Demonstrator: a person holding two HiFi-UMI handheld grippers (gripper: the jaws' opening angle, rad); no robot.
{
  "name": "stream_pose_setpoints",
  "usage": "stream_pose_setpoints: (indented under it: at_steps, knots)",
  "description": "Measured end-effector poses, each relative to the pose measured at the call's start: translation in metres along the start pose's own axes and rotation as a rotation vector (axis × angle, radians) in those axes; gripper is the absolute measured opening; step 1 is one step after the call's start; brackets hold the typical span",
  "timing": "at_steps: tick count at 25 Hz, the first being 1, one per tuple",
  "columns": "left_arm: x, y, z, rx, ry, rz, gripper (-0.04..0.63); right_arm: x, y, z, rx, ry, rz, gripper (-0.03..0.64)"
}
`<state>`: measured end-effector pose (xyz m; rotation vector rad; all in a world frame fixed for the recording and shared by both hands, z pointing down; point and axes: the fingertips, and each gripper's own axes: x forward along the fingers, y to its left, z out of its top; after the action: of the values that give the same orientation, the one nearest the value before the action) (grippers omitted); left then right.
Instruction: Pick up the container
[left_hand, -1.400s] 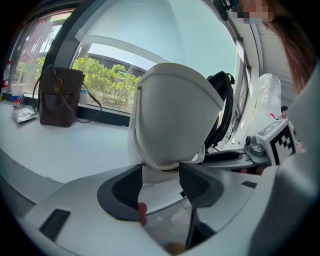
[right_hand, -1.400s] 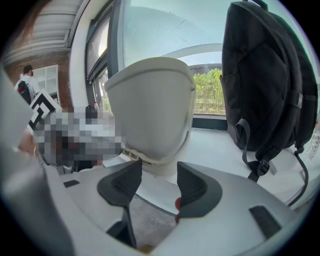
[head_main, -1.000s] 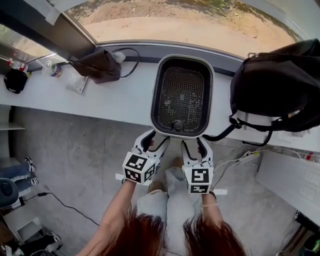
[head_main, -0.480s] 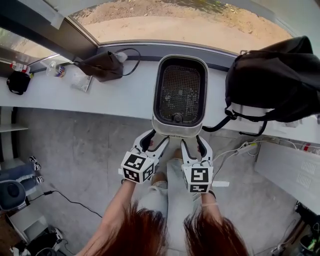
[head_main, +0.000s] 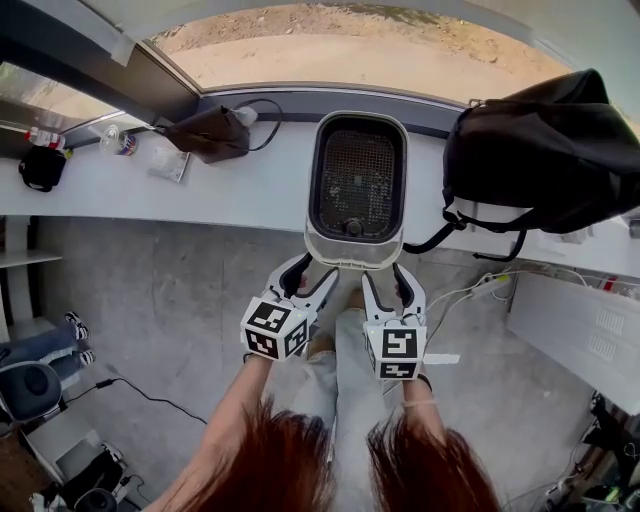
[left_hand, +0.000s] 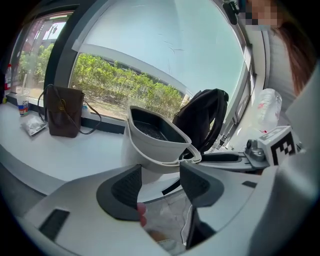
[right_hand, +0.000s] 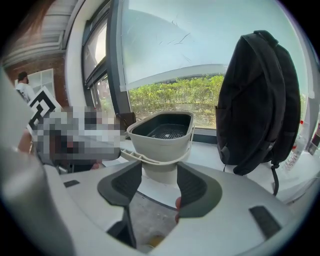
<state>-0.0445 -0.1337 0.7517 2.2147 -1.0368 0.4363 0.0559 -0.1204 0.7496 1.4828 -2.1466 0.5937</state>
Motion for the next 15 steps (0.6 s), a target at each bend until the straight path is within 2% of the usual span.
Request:
stream_pose_setpoints:
  at_steps: [7,15]
  knots:
    - [-0.009,-0.005,0.015,-0.007,-0.010,0.007,0.230,-0.008,0.002,0.017,-0.012,-0.010,0.003,0.216]
    - [-0.017,-0.009,0.030,0.023,-0.010,0.034,0.230,-0.017,0.002,0.032,-0.039,-0.017,0.015,0.215]
